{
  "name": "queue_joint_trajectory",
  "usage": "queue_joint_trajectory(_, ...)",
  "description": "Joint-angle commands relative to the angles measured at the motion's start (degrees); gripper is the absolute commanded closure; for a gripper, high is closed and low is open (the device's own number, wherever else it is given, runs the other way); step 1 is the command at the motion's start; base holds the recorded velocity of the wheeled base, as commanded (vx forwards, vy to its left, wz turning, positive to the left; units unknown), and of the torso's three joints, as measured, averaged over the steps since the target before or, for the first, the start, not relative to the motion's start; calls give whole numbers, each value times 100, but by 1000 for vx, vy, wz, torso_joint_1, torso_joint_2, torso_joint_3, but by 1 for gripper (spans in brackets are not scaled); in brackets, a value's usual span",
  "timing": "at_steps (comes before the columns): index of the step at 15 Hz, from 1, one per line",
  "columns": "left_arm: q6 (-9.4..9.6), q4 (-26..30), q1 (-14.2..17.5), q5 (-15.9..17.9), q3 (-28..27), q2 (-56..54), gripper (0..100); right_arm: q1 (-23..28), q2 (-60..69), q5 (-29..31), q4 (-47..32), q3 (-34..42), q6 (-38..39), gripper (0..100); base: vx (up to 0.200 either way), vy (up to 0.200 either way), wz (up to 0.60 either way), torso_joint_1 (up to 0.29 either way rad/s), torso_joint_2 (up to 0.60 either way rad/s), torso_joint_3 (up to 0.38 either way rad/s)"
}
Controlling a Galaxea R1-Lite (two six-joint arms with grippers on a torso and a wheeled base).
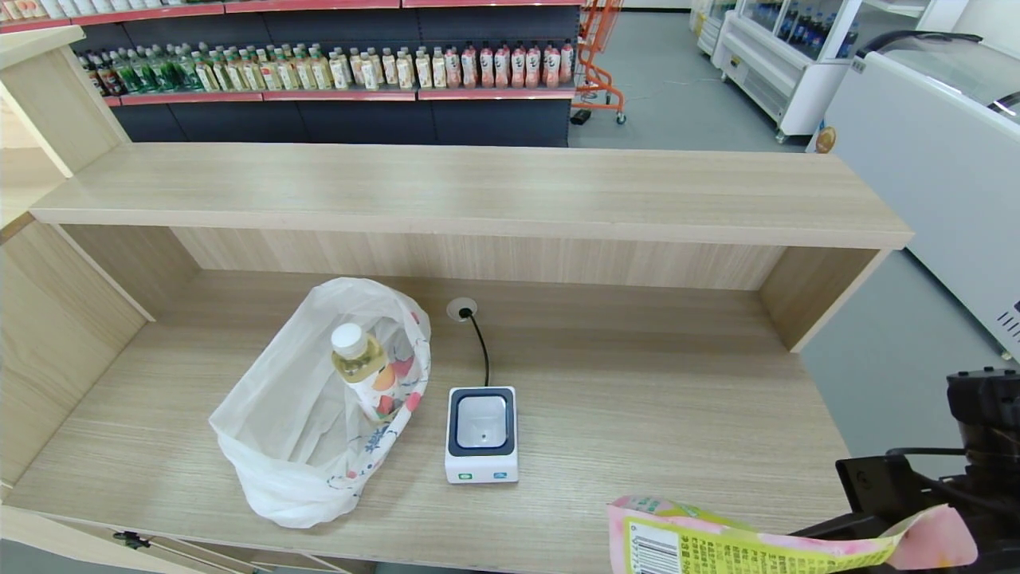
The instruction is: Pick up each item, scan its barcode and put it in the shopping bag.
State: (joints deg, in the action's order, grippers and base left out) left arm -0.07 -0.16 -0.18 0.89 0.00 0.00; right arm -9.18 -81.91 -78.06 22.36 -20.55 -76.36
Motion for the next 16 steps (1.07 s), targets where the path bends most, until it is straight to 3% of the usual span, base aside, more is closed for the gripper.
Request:
queue_joint_trajectory(1, -1, -2, 1, -1, 0, 9, 0, 224, 395, 563, -232, -274, 341, 100, 0, 0, 0, 0, 0, 0)
queue_joint_trajectory(3, -1, -2, 1, -1, 0, 9, 0, 672, 1168, 1732, -821, -652, 1985, 100, 0, 0, 0, 0, 0, 0)
queue_joint_trajectory(5, -1, -2, 1, -1, 0, 9, 0, 549, 1669, 2866, -847, -1135, 4613, 100, 0, 0, 0, 0, 0, 0)
queue_joint_trajectory(7, -1, -2, 1, -1, 0, 9, 0, -392, 1951, 4281, -847, -1618, 7381, 100, 0, 0, 0, 0, 0, 0)
queue_joint_trajectory(9, -1, -2, 1, -1, 0, 9, 0, -1341, 1880, 5723, -891, -2058, 9658, 100, 0, 0, 0, 0, 0, 0)
queue_joint_trajectory(10, -1, -2, 1, -1, 0, 9, 0, -1631, 1792, 6074, -891, -2172, 10493, 100, 0, 0, 0, 0, 0, 0)
queue_joint_trajectory(13, -1, -2, 1, -1, 0, 9, 0, -2264, 1792, 6250, -900, -2383, 12637, 100, 0, 0, 0, 0, 0, 0)
queue_joint_trajectory(16, -1, -2, 1, -1, 0, 9, 0, -2316, 1766, 6329, -847, -2383, 13041, 100, 0, 0, 0, 0, 0, 0)
